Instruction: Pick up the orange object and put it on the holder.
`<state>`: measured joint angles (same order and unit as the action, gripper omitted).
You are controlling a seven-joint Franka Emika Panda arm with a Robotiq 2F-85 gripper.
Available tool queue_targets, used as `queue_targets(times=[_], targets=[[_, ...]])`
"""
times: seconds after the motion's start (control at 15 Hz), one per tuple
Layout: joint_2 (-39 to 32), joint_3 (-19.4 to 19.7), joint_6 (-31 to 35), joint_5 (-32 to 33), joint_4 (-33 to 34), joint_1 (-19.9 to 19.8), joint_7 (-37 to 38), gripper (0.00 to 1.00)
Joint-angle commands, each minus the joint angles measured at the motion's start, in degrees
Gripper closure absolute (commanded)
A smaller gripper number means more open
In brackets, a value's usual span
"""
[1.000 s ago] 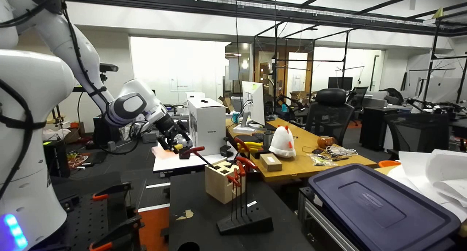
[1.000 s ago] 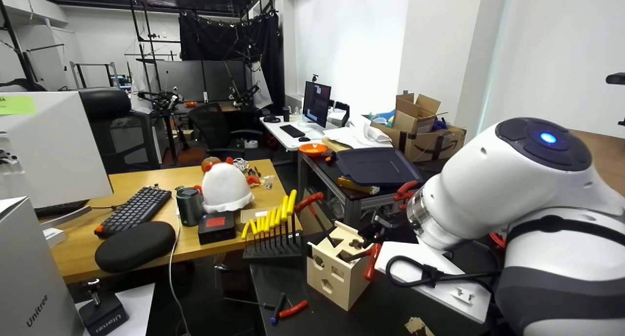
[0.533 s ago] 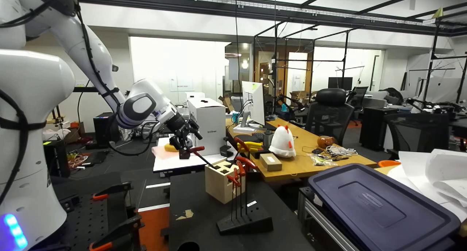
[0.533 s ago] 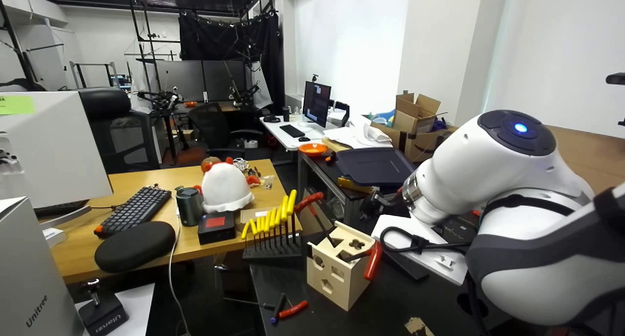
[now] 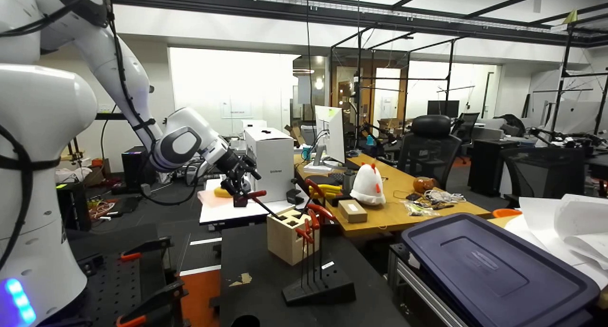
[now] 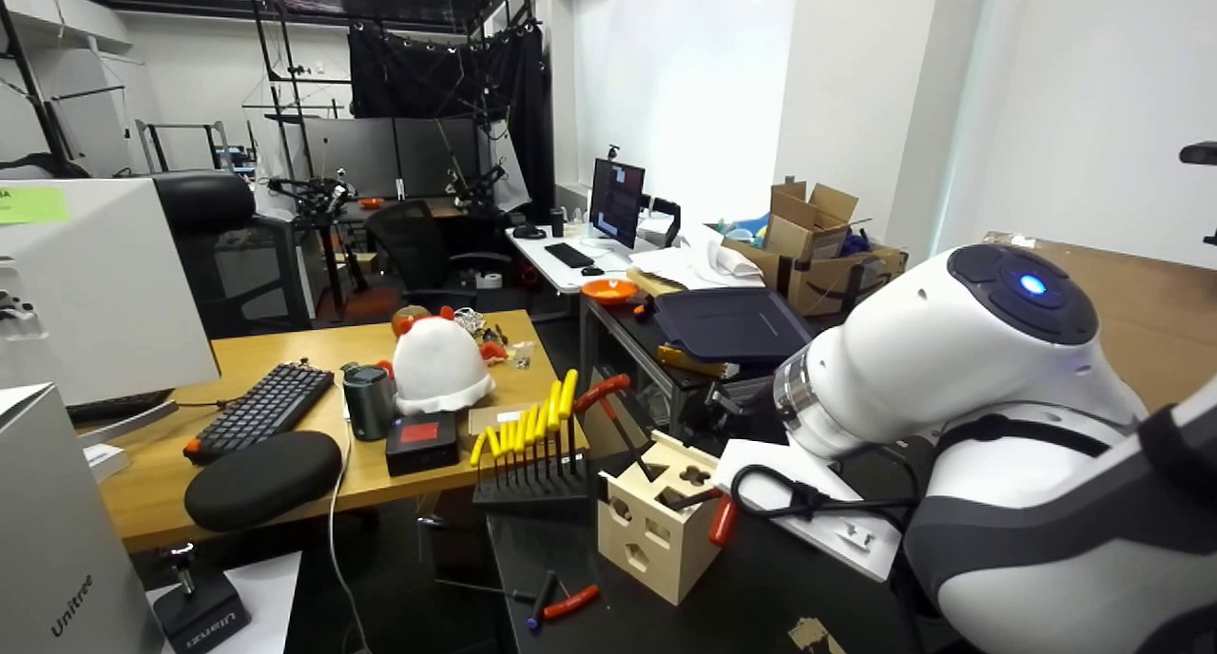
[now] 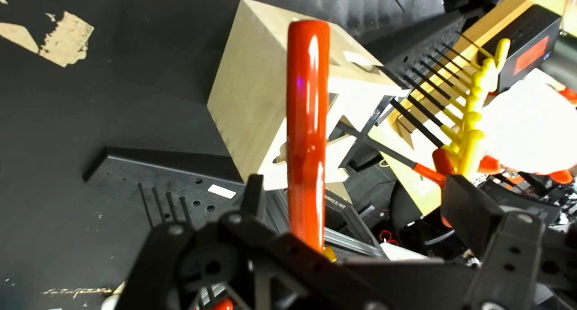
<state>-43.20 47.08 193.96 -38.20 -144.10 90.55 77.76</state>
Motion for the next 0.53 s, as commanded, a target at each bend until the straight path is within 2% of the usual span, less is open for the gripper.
queue_targets(times=[0.0,0.2,0.27,0.4,0.47], targets=[[2.4,-1.9,2.4,1.4,-0.4,-1.7,-0.5,0.00],[2.8,-3.0,3.7,1.4,-0.9,-2.5,-0.3,0.00],[3.5,-5.1,4.6,-2.0,-0.5,-4.4,-3.6,0.00],[4.2,-7.6,6.7,-3.3,-0.8,-6.9,-4.5,0.00],[3.3,-4.4,4.3,0.0,-0.5,-4.0,-0.4,0.00]])
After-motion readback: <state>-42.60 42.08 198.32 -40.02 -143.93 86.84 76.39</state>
